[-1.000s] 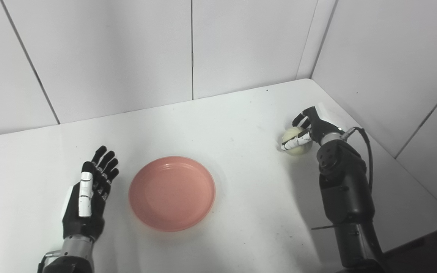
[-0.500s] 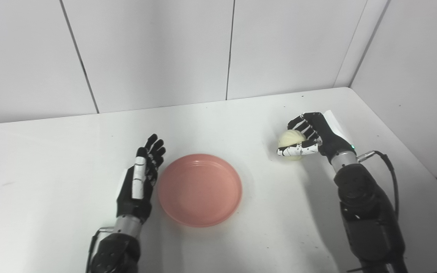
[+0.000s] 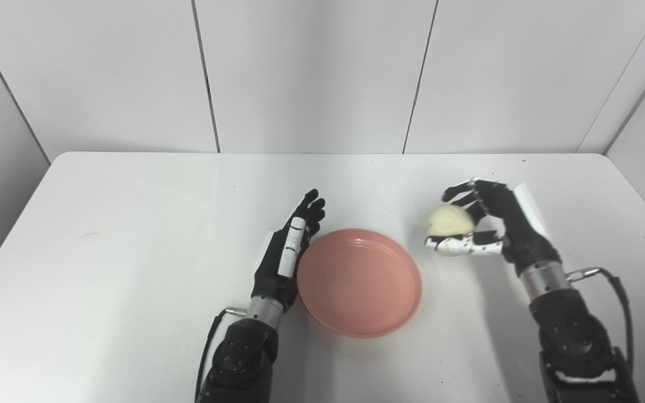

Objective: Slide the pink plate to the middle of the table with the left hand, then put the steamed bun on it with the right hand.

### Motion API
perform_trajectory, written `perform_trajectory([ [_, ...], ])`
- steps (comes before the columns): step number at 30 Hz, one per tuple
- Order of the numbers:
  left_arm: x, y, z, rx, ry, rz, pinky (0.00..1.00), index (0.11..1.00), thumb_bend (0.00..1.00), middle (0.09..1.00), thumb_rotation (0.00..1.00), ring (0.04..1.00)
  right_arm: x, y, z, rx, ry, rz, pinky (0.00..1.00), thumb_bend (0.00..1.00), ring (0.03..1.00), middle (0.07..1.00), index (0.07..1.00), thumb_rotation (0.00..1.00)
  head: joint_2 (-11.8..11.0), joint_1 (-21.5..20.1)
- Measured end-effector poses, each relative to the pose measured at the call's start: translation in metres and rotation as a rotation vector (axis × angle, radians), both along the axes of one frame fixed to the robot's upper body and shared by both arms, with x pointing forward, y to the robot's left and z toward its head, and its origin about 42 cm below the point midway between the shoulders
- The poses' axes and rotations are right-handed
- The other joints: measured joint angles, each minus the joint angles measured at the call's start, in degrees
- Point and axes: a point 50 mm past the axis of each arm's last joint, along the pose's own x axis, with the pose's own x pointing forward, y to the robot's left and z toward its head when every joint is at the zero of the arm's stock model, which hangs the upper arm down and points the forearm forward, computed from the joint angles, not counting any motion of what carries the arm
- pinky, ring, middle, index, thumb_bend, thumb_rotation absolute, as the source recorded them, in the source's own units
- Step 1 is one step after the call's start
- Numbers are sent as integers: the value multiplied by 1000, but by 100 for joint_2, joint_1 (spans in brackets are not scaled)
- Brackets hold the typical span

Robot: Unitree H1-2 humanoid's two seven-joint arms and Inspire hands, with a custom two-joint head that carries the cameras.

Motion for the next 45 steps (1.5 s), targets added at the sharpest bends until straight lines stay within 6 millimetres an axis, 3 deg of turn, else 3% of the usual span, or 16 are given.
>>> perform_trajectory([
  [3, 0, -1, 0, 1, -3, -4, 988, 917, 572, 948, 1000, 955, -7, 27, -6, 48, -8, 43, 309, 514, 371, 445, 520, 0, 18, 35],
  [6, -1, -2, 0, 2, -4, -9, 986, 919, 569, 951, 1000, 956, -9, 40, -12, 53, 3, 67, 298, 513, 358, 435, 521, 0, 35, 44],
  [12, -1, -2, 0, 3, -5, -11, 988, 917, 582, 950, 1000, 952, -4, 43, -33, 38, 3, 71, 308, 514, 369, 432, 523, 0, 53, 44],
  [19, -2, 0, 1, -1, -10, -22, 971, 906, 568, 939, 1000, 946, -6, 63, -63, -48, 20, 146, 315, 515, 385, 447, 518, 0, 88, -158],
  [31, -4, 8, 1, -29, -10, -8, 971, 899, 575, 936, 1000, 943, -5, 67, -71, -224, -86, 151, 371, 519, 457, 486, 491, 0, 105, -448],
  [36, -5, 10, 1, -31, -7, -9, 965, 904, 570, 940, 1000, 944, -5, 69, -68, -320, -155, 176, 497, 519, 583, 510, 482, 0, 123, -483],
  [37, -5, 10, 1, -30, -7, -9, 958, 904, 574, 937, 1000, 941, -5, 69, -68, -326, -158, 175, 556, 510, 659, 653, 492, 91, 132, -492],
  [38, -5, 11, 1, -30, -7, -9, 955, 905, 575, 937, 999, 941, -5, 70, -67, -329, -162, 176, 589, 508, 702, 716, 496, 122, 132, -501],
  [41, -4, 11, 1, -35, -6, -8, 951, 906, 581, 937, 994, 941, -8, 74, -58, -331, -183, 196, 619, 508, 743, 767, 497, 136, 132, -510],
  [42, -4, 12, 1, -37, -5, -8, 947, 902, 590, 933, 990, 937, -9, 75, -56, -332, -188, 202, 657, 578, 789, 831, 659, 155, 132, -527],
  [45, -4, 12, 1, -37, -5, -8, 949, 901, 599, 932, 992, 936, -11, 78, -50, -347, -177, 225, 715, 623, 855, 908, 794, 224, 158, -527],
])
